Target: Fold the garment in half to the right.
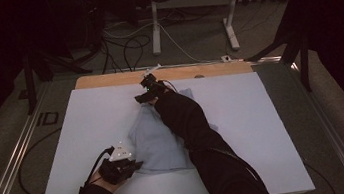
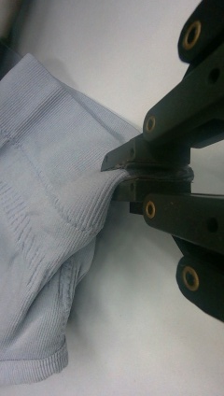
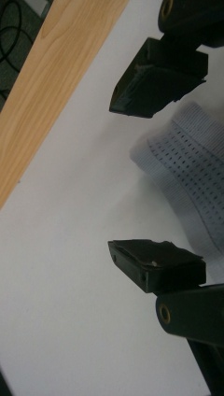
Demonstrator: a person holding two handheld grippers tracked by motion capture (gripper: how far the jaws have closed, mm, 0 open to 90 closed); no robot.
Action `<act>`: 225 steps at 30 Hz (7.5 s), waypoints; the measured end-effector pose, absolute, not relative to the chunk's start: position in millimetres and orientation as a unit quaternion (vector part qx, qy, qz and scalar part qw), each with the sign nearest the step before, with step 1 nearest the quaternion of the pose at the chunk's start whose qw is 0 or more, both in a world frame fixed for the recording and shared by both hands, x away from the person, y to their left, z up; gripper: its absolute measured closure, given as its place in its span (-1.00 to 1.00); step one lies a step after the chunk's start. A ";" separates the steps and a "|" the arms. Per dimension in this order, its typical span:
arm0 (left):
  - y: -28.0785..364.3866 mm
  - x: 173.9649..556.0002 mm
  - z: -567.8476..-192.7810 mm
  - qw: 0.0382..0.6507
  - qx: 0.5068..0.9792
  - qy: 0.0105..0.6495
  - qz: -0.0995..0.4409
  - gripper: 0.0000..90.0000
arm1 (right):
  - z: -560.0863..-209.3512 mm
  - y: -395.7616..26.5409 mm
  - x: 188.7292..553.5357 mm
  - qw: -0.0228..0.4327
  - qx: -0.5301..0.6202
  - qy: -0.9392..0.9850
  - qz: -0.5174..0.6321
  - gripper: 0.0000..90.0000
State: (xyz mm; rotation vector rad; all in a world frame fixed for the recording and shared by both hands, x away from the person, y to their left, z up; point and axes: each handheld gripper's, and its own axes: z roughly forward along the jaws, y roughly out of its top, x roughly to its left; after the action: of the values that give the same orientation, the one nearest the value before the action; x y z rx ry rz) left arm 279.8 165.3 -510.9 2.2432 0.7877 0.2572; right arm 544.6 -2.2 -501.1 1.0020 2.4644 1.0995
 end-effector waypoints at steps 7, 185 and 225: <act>165.6 279.6 -511.0 0.366 0.873 0.306 0.101 0.92 | -506.7 4.5 548.7 0.141 0.361 0.852 0.353 -0.15; -41.7 311.4 -504.7 0.342 0.923 0.167 0.064 0.93 | -480.0 -139.9 548.9 0.145 0.303 0.868 0.365 0.92; -68.1 300.4 -503.1 0.355 0.926 0.124 0.016 0.20 | -464.0 -191.1 503.9 0.117 0.334 0.832 0.427 -0.72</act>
State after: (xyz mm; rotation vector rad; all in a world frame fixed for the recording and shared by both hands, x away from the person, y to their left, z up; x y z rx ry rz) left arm 300.4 -68.1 -503.1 2.3932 0.3194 0.0409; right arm 503.9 -191.1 -464.0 0.9768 2.4360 1.2515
